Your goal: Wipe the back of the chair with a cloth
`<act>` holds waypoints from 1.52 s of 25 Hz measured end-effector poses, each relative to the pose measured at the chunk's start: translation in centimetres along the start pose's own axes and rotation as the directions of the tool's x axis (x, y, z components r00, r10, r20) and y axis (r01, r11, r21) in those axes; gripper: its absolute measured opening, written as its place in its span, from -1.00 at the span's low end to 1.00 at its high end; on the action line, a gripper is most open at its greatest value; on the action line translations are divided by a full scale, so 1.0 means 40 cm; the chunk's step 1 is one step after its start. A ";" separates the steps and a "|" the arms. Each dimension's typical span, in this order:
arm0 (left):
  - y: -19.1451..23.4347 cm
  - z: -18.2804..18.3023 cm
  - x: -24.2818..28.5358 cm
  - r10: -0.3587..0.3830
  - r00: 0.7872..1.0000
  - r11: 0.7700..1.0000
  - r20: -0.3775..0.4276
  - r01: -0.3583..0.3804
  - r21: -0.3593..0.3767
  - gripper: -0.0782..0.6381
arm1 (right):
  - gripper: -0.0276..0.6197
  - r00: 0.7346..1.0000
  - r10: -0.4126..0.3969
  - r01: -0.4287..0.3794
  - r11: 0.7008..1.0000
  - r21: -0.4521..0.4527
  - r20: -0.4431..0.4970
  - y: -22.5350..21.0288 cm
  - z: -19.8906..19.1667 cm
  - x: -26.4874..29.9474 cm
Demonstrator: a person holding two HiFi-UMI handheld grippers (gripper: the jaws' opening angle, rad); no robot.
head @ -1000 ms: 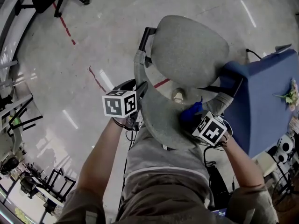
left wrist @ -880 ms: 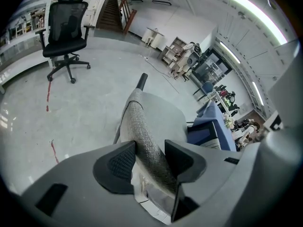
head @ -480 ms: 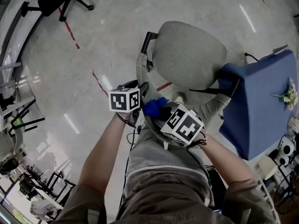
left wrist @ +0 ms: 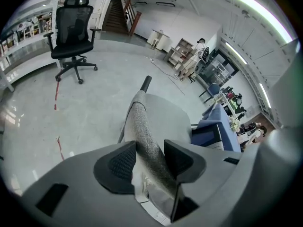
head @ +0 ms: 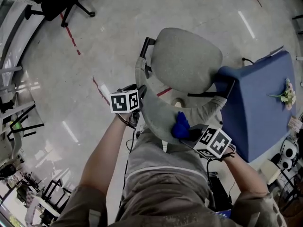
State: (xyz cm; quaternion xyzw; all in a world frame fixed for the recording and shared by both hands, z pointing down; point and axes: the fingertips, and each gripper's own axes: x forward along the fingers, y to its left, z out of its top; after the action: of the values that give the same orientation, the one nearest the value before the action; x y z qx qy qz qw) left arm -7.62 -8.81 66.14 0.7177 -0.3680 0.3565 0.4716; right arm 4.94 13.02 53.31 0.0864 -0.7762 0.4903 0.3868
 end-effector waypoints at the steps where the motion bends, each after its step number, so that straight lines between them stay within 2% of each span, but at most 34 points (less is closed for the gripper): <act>1: -0.001 0.000 -0.005 0.007 1.000 1.000 -0.001 -0.007 -0.005 -0.21 | -0.68 1.000 -0.010 0.011 1.000 0.028 -0.010 -0.014 -0.021 -0.010; 4: -0.019 -0.010 -0.028 0.017 1.000 1.000 -0.018 -0.017 -0.001 -0.26 | -0.68 0.997 -0.071 0.075 0.993 0.089 -0.043 -0.064 -0.078 -0.047; 8: -0.068 -0.023 -0.098 0.004 1.000 1.000 -0.016 -0.003 0.027 -0.32 | -0.68 0.974 -0.223 0.225 0.966 0.126 -0.028 -0.133 -0.114 -0.116; 13: -0.125 0.006 -0.213 -0.019 0.998 0.997 0.060 0.015 0.071 -0.36 | -0.68 0.916 -0.384 0.371 0.920 0.124 0.111 -0.170 -0.056 -0.230; 19: -0.193 0.102 -0.358 -0.041 0.984 0.988 0.173 0.015 0.151 -0.43 | -0.68 0.827 -0.457 0.444 0.888 0.120 0.328 -0.112 0.082 -0.391; 23: -0.251 0.198 -0.449 -0.063 0.964 0.973 0.258 0.001 0.233 -0.45 | -0.68 0.733 -0.470 0.474 0.871 0.126 0.492 -0.052 0.195 -0.514; 30: -0.380 0.329 -0.614 -0.139 0.921 0.916 0.365 -0.022 0.402 -0.49 | -0.68 0.504 -0.464 0.533 0.831 0.161 0.729 0.084 0.360 -0.730; 35: -0.456 0.381 -0.739 -0.201 0.865 0.888 0.460 -0.037 0.458 -0.52 | -0.68 0.351 -0.415 0.551 0.816 0.173 0.839 0.186 0.416 -0.843; 36: -0.467 0.389 -0.767 -0.210 0.853 0.883 0.478 -0.044 0.467 -0.52 | -0.68 0.326 -0.401 0.565 0.809 0.164 0.856 0.210 0.426 -0.861; 38: -0.485 0.403 -0.821 -0.226 0.828 0.873 0.513 -0.062 0.484 -0.53 | -0.68 0.285 -0.381 0.615 0.776 0.137 0.880 0.258 0.442 -0.891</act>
State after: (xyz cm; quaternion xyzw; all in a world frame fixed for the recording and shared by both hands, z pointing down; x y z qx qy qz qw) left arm -3.79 -12.13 25.06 0.8993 -0.3561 0.1914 0.1665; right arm 14.95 -5.14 17.85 0.5173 -0.8418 0.1342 0.0758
